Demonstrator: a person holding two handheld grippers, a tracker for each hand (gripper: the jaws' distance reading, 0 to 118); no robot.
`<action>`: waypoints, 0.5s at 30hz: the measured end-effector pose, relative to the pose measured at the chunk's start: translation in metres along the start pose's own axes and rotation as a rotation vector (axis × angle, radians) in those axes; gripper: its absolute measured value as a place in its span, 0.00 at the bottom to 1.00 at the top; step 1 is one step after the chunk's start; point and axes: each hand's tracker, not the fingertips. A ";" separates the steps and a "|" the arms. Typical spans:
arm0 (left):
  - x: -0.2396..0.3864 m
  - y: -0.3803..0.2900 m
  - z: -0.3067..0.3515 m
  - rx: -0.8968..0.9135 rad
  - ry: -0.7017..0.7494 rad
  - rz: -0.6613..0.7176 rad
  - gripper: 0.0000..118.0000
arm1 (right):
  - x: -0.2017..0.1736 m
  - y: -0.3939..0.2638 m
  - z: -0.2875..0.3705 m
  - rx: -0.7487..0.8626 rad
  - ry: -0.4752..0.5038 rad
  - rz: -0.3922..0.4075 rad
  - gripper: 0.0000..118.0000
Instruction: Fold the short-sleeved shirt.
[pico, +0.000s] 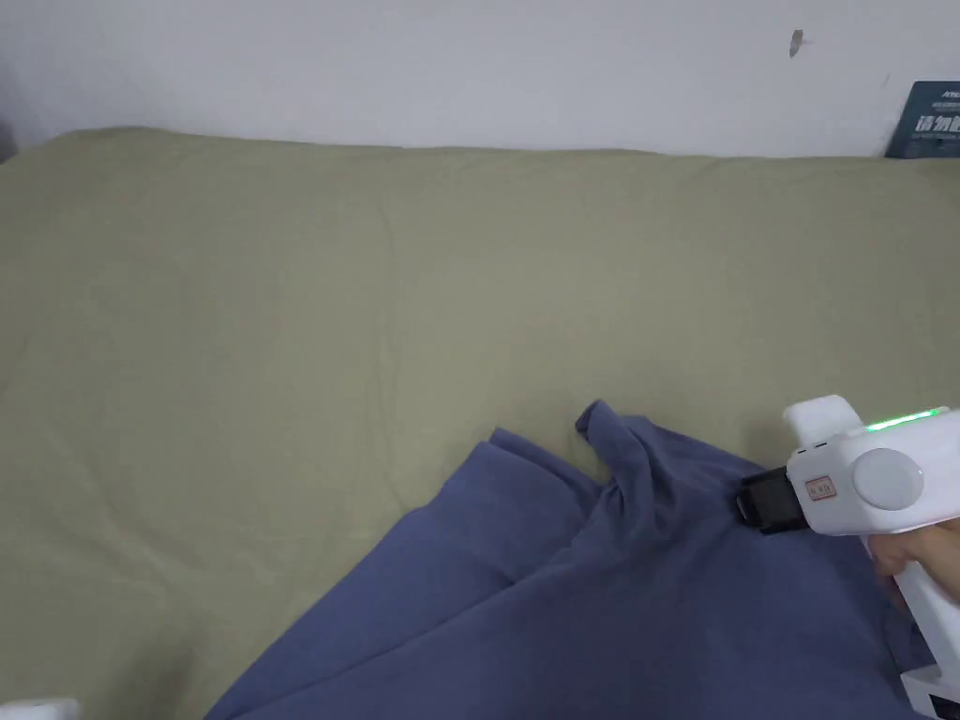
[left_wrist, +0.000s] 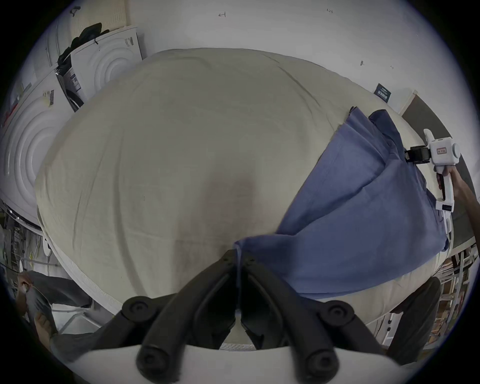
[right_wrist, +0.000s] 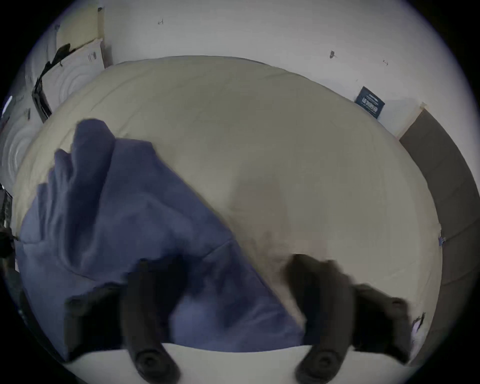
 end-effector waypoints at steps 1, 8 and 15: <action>0.000 0.000 0.000 0.001 0.003 -0.002 0.01 | -0.002 0.001 0.006 0.011 0.042 -0.023 0.00; 0.002 0.009 0.045 0.112 -0.009 0.029 0.01 | -0.005 0.002 0.106 0.185 -0.040 0.044 0.01; 0.027 0.055 0.127 0.293 -0.059 -0.006 0.01 | 0.027 0.016 0.284 0.450 -0.117 0.021 0.01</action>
